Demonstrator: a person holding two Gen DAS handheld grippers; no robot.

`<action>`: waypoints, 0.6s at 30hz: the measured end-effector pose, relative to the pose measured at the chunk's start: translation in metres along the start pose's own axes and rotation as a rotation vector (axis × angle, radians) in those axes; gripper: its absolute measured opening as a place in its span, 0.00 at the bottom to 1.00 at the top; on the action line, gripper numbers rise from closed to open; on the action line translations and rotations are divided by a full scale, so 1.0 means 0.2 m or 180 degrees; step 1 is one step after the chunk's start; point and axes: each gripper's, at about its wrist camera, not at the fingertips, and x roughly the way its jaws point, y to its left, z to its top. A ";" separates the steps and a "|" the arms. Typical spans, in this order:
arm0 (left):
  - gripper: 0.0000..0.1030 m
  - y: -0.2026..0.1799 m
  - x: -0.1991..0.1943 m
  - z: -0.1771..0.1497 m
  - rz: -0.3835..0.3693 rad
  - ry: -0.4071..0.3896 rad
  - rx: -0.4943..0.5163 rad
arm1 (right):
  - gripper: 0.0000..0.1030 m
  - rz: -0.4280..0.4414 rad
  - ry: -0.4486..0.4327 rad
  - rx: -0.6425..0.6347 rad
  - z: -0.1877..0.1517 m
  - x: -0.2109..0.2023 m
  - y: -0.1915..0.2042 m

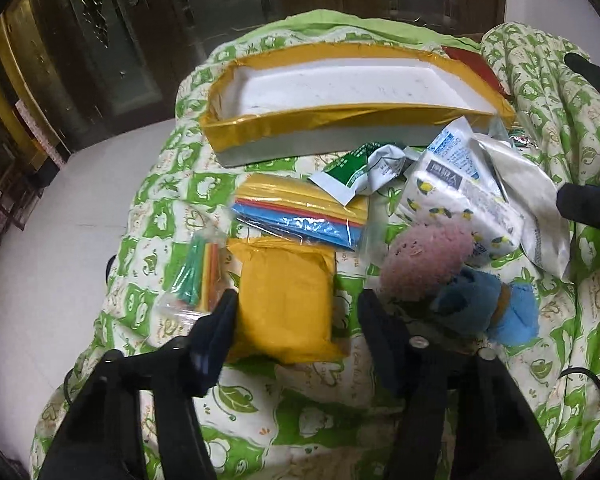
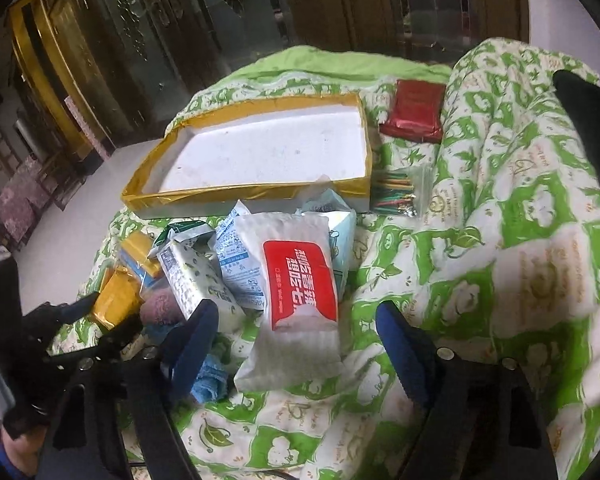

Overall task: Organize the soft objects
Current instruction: 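Grasp the yellow packet with left gripper while right gripper grasps the red-labelled wet-wipe pack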

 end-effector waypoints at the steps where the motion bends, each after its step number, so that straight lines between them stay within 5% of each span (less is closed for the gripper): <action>1: 0.47 0.01 0.00 0.01 -0.0033 0.0011 -0.0045 | 0.78 0.0036 0.0069 0.0009 0.03 0.02 0.00; 6: 0.43 0.09 -0.01 -0.01 -0.0271 -0.0026 -0.0309 | 0.68 0.0106 0.0367 0.0030 0.11 0.16 -0.03; 10: 0.43 0.13 -0.02 -0.03 -0.0485 -0.0038 -0.0499 | 0.49 0.0222 0.0516 0.0172 0.11 0.24 -0.07; 18: 0.43 0.16 -0.07 -0.06 -0.0711 -0.0096 -0.0657 | 0.44 0.0380 0.0366 0.0251 0.09 0.19 -0.09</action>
